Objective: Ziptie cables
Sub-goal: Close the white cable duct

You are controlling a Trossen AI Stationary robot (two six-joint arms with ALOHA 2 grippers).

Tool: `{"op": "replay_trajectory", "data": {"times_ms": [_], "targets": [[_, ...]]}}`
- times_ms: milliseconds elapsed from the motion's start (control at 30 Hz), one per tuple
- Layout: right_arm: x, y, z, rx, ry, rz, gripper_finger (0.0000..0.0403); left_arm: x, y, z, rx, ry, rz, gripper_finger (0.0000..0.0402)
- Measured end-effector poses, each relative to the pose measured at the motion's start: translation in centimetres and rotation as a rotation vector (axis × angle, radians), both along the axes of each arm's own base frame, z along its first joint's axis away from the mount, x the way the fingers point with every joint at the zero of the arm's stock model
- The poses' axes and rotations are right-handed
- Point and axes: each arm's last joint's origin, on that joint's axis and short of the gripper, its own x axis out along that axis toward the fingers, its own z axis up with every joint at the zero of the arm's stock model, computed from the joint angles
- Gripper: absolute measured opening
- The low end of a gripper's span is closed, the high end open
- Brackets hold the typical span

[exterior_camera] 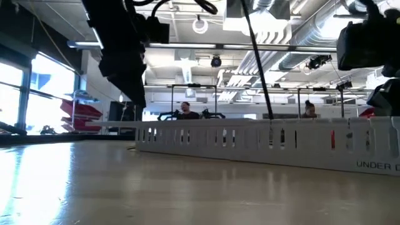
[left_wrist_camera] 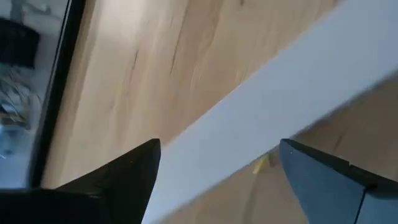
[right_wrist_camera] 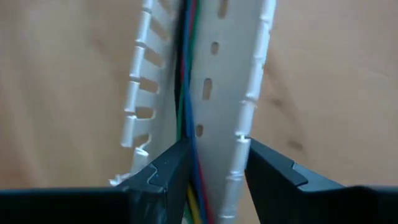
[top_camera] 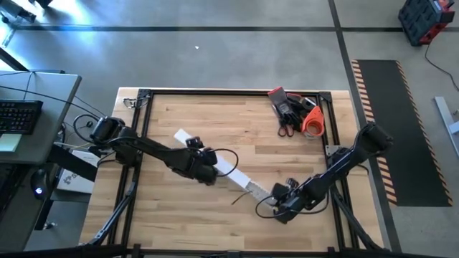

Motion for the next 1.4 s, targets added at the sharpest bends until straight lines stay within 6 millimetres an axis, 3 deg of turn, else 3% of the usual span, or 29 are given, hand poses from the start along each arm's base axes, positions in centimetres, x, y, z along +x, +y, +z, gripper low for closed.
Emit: {"op": "replay_trajectory", "data": {"times_ms": [200,333,500,600,733,933,1133,1267,1400], "targets": [[0.9,2.0,1.0,0.055,-0.156,0.166,0.0132,-0.6,-2.5,0.3,-0.045,-0.138,0.103,0.0307],[1.4,3.3,4.4,0.07,-0.239,0.235,0.0132,-1.9,-5.7,0.2,-0.161,-0.21,0.143,0.0305],[1.1,3.9,7.5,-0.174,-0.332,0.244,0.0132,-4.5,-10.3,0.4,-0.211,-0.424,0.209,0.0305],[1.0,3.1,7.5,-0.27,-0.332,0.116,0.0132,-6.1,-12.4,0.3,-0.242,-0.574,0.246,0.0304],[0.7,1.9,4.8,-0.274,-0.223,-0.037,0.0132,-7.3,-13.7,-1.9,-0.268,-0.693,0.284,0.0304],[0.2,2.0,0.3,-0.166,-0.044,-0.079,0.0132,-5.8,-11.2,-7.5,-0.196,-0.729,0.349,0.0304],[2.1,3.7,-2.1,-0.021,-0.119,0.02,0.0132,0.1,-6.6,-9.9,-0.129,-0.711,0.303,0.0304],[4.8,4.8,-3.0,0.038,-0.281,0.098,0.0132,4.0,-3.2,-9.0,-0.111,-0.709,0.175,0.0304],[8.0,5.0,-3.5,0.014,-0.399,0.161,0.0132,5.5,-0.2,-5.3,-0.025,-0.693,0.107,0.0304]]}}
